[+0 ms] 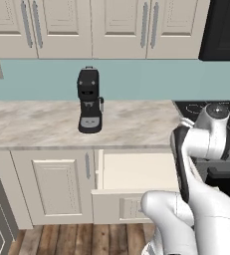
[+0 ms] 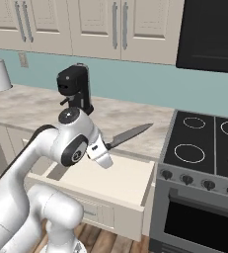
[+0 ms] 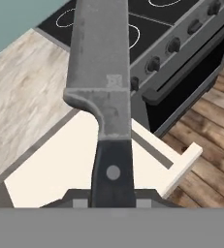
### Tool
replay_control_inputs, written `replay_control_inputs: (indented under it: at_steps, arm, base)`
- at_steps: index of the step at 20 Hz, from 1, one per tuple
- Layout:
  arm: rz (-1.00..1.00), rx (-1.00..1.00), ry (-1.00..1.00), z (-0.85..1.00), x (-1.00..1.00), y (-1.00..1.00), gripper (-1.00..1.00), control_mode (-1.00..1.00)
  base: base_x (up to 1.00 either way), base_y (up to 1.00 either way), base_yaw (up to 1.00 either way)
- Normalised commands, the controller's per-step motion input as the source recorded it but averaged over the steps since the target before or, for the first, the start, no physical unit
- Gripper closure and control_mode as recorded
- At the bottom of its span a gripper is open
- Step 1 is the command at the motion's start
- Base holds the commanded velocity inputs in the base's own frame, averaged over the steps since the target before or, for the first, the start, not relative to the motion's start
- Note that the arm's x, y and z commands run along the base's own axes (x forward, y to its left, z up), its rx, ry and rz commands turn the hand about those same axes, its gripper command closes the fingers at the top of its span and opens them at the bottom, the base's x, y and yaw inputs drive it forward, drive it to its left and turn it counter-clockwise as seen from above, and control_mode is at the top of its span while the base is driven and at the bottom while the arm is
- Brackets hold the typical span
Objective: Pick up the knife from the drawer and place it on the cutting board. Then place the meat from the plate to the cutting board.
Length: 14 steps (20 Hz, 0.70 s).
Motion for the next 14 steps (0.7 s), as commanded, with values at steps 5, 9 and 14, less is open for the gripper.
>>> replay_control_inputs:
  at_steps: [5,9,14]
  arm:
    - [0.17,0.07,0.06,0.08,-0.10,0.23,1.00,-1.00]
    - [0.19,-0.02,0.00,0.00,-0.07,0.46,1.00,-1.00]
    - [0.12,-0.03,0.00,0.00,-0.13,0.17,1.00,-1.00]
  base:
    - [0.00,0.00,0.00]
    - [0.00,0.00,0.00]
    - [0.00,0.00,0.00]
